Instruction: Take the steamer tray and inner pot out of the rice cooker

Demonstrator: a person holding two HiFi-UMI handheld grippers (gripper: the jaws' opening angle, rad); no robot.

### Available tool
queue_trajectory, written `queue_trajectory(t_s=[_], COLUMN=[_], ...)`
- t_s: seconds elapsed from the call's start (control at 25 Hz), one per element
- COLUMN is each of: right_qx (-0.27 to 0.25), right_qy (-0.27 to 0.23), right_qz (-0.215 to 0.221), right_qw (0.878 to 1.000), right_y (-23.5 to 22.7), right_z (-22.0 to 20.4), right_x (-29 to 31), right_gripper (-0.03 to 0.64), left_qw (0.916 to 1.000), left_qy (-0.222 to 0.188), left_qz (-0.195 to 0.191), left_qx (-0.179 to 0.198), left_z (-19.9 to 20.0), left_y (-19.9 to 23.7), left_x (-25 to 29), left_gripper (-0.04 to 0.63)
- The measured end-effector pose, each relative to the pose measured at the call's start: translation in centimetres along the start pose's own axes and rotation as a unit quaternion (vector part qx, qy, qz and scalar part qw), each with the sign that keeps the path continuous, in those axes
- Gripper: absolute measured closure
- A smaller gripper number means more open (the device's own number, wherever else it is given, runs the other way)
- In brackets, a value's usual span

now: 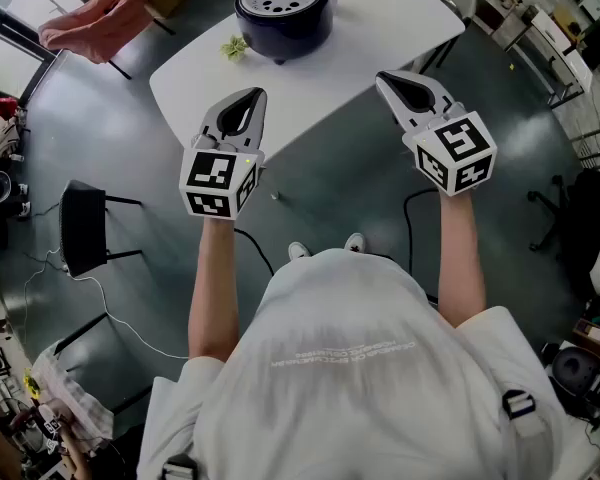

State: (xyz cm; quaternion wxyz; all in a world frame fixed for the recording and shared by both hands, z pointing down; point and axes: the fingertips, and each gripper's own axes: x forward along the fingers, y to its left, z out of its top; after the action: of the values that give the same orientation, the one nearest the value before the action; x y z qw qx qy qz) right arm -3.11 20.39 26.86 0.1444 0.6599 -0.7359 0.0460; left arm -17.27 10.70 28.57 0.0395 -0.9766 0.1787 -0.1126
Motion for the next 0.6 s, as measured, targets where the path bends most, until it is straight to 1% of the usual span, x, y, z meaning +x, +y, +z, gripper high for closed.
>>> queue_trajectory(t_s=[0.16, 0.36, 0.48, 0.6], right_qx=[0.004, 0.017, -0.003, 0.003], right_qy=[-0.001, -0.028, -0.019, -0.007], right_qz=[-0.003, -0.002, 0.014, 0.033], right_qw=[1.0, 0.999, 1.0, 0.999], right_y=[0.0, 0.3, 0.7, 0.7], right_z=[-0.3, 0.3, 0.1, -0.7], right_x=[0.4, 0.4, 0.3, -0.2], right_gripper=[0.591, 0.591, 0.592, 0.592], left_qw=[1.0, 1.0, 0.9999, 0.9999], left_qy=[0.002, 0.008, 0.013, 0.015], left_qz=[-0.001, 0.003, 0.004, 0.004], left_qx=[0.001, 0.003, 0.002, 0.002], left_z=[-0.4, -0.9, -1.1, -0.9], left_y=[0.5, 1.0, 1.0, 0.3], left_x=[0.2, 0.0, 0.0, 0.5], left_gripper=[0.58, 0.58, 0.58, 0.58])
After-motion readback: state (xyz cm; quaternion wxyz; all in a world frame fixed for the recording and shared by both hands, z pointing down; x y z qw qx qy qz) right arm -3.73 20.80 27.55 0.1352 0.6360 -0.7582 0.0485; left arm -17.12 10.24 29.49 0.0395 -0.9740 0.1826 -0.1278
